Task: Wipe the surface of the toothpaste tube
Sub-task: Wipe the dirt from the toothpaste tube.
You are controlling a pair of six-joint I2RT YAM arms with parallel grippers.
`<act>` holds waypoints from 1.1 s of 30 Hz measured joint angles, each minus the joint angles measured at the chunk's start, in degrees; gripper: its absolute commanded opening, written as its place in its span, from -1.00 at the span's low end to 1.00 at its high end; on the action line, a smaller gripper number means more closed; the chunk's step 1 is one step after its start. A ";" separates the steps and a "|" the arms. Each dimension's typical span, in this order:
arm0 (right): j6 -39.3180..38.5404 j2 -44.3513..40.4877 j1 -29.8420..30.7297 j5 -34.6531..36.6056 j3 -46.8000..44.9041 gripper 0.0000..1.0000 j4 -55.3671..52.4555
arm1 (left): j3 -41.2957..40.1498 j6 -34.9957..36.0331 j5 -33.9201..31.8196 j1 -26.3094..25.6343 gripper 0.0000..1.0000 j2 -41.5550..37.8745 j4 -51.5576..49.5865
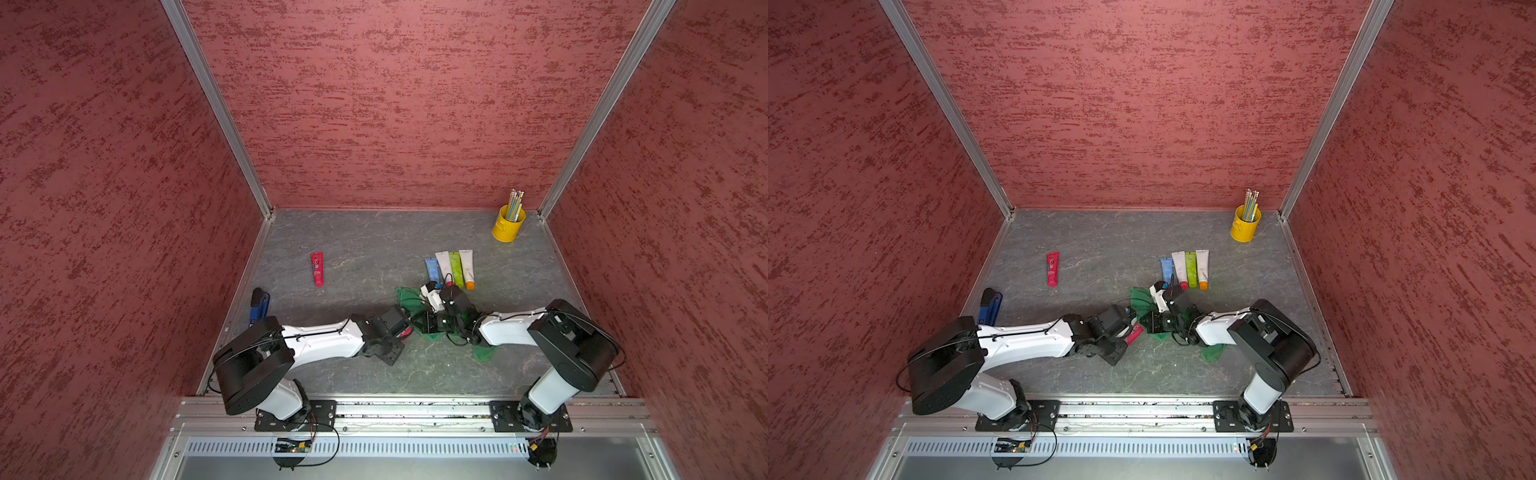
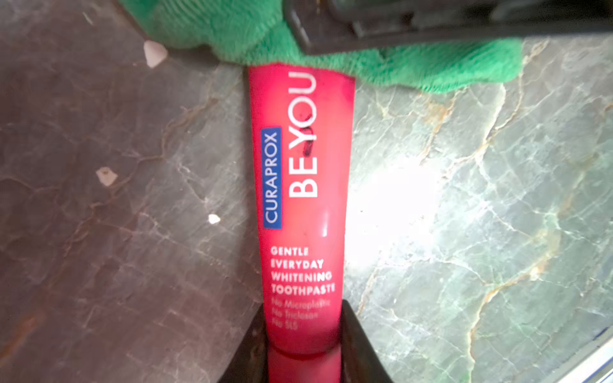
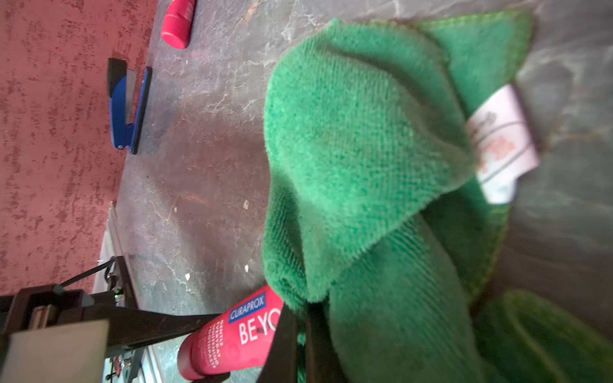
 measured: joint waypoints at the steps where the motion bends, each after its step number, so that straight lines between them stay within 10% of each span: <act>1: 0.48 0.26 0.79 -0.13 -0.26 -1.00 1.16 | 0.00 -0.02 0.02 -0.02 -0.66 0.00 -0.20; 10: 6.95 1.42 6.99 -4.13 -4.66 -1.00 13.03 | 0.00 -0.02 0.02 -0.02 -0.68 0.00 -0.37; 33: 0.94 -0.72 -0.61 1.49 0.02 -1.00 -1.73 | -0.26 -0.04 -0.87 -0.02 -0.73 -0.11 0.59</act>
